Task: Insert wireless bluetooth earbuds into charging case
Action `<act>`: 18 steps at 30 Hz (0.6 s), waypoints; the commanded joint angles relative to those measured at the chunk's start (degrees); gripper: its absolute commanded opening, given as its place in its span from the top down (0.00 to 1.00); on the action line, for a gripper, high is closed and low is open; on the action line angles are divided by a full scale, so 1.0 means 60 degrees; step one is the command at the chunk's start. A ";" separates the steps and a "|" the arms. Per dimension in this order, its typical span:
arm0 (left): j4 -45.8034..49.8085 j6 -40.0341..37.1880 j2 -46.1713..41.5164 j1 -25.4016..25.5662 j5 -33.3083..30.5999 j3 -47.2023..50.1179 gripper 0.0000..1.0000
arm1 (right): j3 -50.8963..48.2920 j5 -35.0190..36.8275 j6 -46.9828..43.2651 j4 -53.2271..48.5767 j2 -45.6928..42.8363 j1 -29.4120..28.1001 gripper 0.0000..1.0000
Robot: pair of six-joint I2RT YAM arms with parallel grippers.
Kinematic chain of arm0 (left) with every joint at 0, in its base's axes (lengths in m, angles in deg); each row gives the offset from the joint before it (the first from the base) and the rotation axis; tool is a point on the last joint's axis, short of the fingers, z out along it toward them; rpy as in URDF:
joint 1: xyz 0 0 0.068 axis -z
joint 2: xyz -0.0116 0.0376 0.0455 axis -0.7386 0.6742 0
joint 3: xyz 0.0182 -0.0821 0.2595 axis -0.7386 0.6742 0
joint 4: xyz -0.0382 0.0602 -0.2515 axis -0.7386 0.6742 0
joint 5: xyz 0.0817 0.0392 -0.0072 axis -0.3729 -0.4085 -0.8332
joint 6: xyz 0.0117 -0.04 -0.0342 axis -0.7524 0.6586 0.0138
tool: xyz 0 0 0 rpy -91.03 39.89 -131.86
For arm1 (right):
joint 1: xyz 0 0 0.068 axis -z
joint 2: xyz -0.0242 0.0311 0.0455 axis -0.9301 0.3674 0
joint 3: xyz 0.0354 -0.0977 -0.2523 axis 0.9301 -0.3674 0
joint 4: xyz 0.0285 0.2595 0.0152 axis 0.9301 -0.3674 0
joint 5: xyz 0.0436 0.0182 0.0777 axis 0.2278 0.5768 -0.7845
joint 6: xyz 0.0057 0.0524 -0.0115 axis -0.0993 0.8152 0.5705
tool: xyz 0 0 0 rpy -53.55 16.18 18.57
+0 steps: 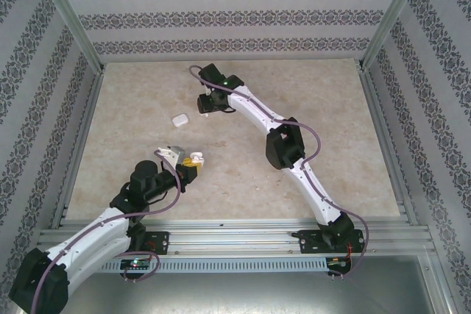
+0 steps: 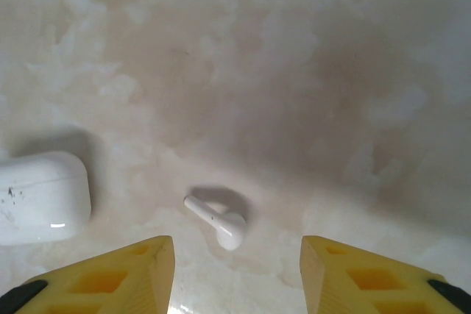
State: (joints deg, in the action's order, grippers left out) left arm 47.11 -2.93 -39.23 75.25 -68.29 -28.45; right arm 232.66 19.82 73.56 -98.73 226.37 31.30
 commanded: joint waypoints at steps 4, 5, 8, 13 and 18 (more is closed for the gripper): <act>-0.0787 -0.0026 0.0314 -0.0083 -0.0024 -0.0222 1.00 | 0.0254 -0.0257 -0.0037 0.0566 0.0667 0.0108 0.49; -0.0809 -0.0021 0.0356 -0.0080 -0.0024 -0.0231 1.00 | 0.0286 -0.0290 -0.0024 0.0583 0.0727 0.0112 0.49; -0.0873 -0.0016 0.0476 -0.0082 -0.0007 -0.0255 1.00 | 0.0346 -0.0376 0.0037 0.0668 0.0879 0.0112 0.50; -0.0886 0.0008 0.0527 -0.0080 0.0012 -0.0328 1.00 | 0.0353 -0.0557 0.0162 0.0671 0.1016 0.0101 0.54; -0.0700 -0.0102 0.0477 -0.0081 0.0070 -0.0481 1.00 | 0.0328 -0.0572 0.0099 0.0419 0.1042 0.0100 0.61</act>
State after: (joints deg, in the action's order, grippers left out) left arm 44.97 -2.88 -35.93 75.25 -68.25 -29.34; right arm 233.45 17.57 73.97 -94.64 231.20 31.63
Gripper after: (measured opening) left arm 0.186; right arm 0.399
